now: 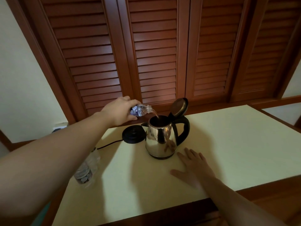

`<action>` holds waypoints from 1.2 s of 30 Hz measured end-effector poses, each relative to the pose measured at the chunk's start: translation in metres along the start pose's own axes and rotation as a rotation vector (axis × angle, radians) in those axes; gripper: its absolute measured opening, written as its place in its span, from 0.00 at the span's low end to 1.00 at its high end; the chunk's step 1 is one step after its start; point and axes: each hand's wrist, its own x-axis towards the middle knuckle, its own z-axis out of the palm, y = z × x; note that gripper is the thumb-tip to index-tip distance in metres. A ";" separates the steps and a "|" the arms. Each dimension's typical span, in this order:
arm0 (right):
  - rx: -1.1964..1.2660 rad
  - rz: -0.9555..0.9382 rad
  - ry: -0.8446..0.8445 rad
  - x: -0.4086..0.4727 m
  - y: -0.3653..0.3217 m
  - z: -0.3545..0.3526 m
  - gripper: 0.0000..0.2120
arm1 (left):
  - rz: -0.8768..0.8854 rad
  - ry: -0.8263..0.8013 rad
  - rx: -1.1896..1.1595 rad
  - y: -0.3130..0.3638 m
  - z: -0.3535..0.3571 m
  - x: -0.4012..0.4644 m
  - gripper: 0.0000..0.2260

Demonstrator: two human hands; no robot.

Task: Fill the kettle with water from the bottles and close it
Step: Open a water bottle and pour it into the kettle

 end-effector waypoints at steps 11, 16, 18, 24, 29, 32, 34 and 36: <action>0.003 -0.002 -0.003 -0.001 0.000 -0.001 0.51 | 0.013 -0.009 0.051 -0.005 -0.018 0.003 0.30; 0.006 0.003 -0.004 0.000 -0.001 -0.001 0.50 | 0.020 -0.024 0.068 -0.005 -0.023 0.003 0.31; 0.011 0.003 0.002 -0.001 -0.001 -0.001 0.50 | 0.028 -0.023 0.078 -0.004 -0.025 0.002 0.31; 0.008 -0.005 -0.005 -0.003 -0.001 -0.003 0.49 | 0.063 -0.028 0.116 -0.001 -0.030 0.005 0.32; 0.007 -0.003 -0.008 -0.003 -0.001 -0.003 0.49 | 0.089 -0.042 0.163 0.000 -0.035 0.006 0.33; 0.008 -0.003 -0.009 -0.002 0.000 -0.002 0.50 | 0.106 -0.051 0.189 -0.001 -0.036 0.007 0.33; 0.014 0.000 -0.007 -0.001 0.000 -0.001 0.53 | 0.119 -0.054 0.206 -0.001 -0.037 0.008 0.33; 0.012 0.005 0.000 0.000 0.000 0.000 0.53 | 0.132 -0.054 0.220 0.000 -0.040 0.010 0.33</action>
